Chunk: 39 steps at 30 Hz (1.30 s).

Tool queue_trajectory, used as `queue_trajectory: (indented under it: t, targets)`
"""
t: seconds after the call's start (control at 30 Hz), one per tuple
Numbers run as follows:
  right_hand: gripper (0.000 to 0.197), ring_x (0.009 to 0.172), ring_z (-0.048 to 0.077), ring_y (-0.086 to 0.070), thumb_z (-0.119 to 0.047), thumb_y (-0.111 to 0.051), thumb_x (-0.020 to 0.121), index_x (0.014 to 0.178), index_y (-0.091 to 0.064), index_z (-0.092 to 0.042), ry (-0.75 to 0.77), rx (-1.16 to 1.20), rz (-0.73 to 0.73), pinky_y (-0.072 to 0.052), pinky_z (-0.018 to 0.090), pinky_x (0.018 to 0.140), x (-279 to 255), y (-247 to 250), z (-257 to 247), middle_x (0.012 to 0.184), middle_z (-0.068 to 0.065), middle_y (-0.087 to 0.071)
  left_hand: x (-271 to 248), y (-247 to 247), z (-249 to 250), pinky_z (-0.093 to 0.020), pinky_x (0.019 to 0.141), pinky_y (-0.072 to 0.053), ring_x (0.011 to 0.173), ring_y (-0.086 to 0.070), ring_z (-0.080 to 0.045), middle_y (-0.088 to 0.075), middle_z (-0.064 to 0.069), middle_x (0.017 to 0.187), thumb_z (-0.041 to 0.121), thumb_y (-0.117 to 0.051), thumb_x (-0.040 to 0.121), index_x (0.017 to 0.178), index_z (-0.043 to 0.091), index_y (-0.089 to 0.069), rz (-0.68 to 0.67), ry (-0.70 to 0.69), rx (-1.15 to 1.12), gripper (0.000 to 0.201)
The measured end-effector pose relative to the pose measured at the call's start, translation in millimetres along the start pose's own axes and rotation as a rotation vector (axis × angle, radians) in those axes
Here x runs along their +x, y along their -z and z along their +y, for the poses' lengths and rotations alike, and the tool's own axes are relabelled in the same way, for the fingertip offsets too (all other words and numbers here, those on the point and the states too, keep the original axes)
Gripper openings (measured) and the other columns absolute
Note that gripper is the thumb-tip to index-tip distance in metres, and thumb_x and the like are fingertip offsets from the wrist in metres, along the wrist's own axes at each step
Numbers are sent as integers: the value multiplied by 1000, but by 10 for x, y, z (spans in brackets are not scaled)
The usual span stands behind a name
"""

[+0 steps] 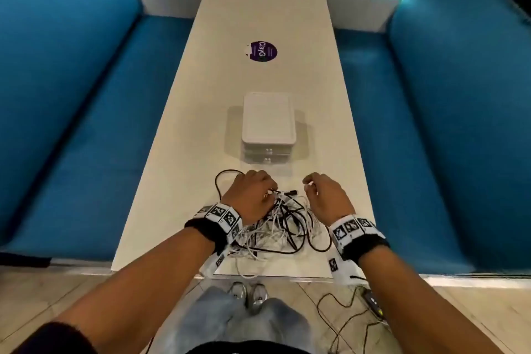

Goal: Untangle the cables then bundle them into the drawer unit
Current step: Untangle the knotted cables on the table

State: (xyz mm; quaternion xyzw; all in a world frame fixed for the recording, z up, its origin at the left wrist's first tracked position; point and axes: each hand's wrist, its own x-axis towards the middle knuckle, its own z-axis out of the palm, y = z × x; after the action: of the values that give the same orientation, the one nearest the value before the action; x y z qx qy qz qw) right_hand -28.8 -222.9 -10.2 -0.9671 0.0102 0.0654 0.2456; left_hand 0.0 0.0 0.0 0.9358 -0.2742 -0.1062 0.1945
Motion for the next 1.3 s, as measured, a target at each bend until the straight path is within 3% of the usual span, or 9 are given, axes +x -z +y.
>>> queue_trajectory:
  t: [0.17, 0.33, 0.4, 0.5, 0.63, 0.73, 0.9, 1.17, 1.3]
  targets:
    - [25, 100, 31, -59, -31, -47, 99, 121, -59, -30, 37, -183, -201, -51, 40, 82, 230, -156, -58, 110, 8, -51, 0, -206, 74, -40, 94, -35, 119, -45, -26, -57, 0, 123, 36, -39, 102, 113, 20, -62, -72, 16, 147, 30]
    - [18, 94, 28, -60, -29, -60, 92, 109, -61, -33, 65, -161, -261, -52, 40, 81, 332, -238, -82, 104, 5, -49, 24, -258, 51, -45, 112, -22, 145, -25, -22, -40, 4, 153, 34, -33, 104, 133, 17, -54, -144, 42, 175, 40]
    - [13, 94, 26, -57, -28, -63, 89, 102, -62, -28, 107, -139, -258, -51, 40, 81, 348, -251, -74, 103, 4, -49, 49, -260, 65, -45, 112, -20, 141, -33, -21, -50, 2, 142, 30, -36, 101, 126, 17, -54, -127, 30, 163, 34]
    - [12, 89, 19, -53, -24, -65, 87, 99, -63, -22, 153, -16, -243, -45, 34, 79, 358, -209, -52, 97, 0, -57, 100, -220, 140, -43, 112, -20, 117, -52, -22, -61, -2, 115, 20, -47, 88, 117, 17, -42, -48, 64, 25, 30]
    - [8, 73, -1, -57, -23, -70, 85, 92, -66, -21, 108, 263, -236, -42, 19, 68, 329, -96, -27, 78, -14, -64, 193, -225, 237, -45, 111, -21, 109, -53, -24, -59, -3, 112, 23, -45, 91, 118, 17, -45, -76, 121, 78, 28]
    - [7, 79, 2, -62, -29, -71, 86, 89, -68, -24, 62, 281, -296, -48, 21, 73, 307, 14, 43, 82, -11, -69, 196, -260, 179, -47, 104, -27, 106, -54, -26, -59, -3, 109, 37, -32, 102, 111, 20, -54, -91, 108, 232, 30]
    - [6, 83, 6, -59, -30, -72, 85, 84, -66, -29, -38, 163, -350, -41, 16, 68, 305, 228, 330, 86, -11, -68, 231, -202, -115, -42, 93, -28, 101, -53, -24, -61, 2, 101, 41, -26, 104, 104, 26, -58, -156, 137, 229, 36]
    - [6, 88, 11, -64, -31, -70, 85, 90, -72, -32, -64, 277, -338, -50, 27, 82, 358, 177, 89, 90, -5, -72, 232, -144, -159, -41, 83, -33, 94, -52, -28, -60, -2, 95, 39, -30, 104, 100, 23, -48, -147, 107, 118, 25]
    - [6, 86, 10, -64, -34, -69, 86, 91, -73, -34, -75, 282, -344, -51, 29, 82, 248, 174, 45, 88, -6, -72, 186, -87, -153, -42, 82, -36, 86, -55, -29, -66, -1, 88, 39, -28, 105, 96, 24, -43, -152, 90, 82, 23]
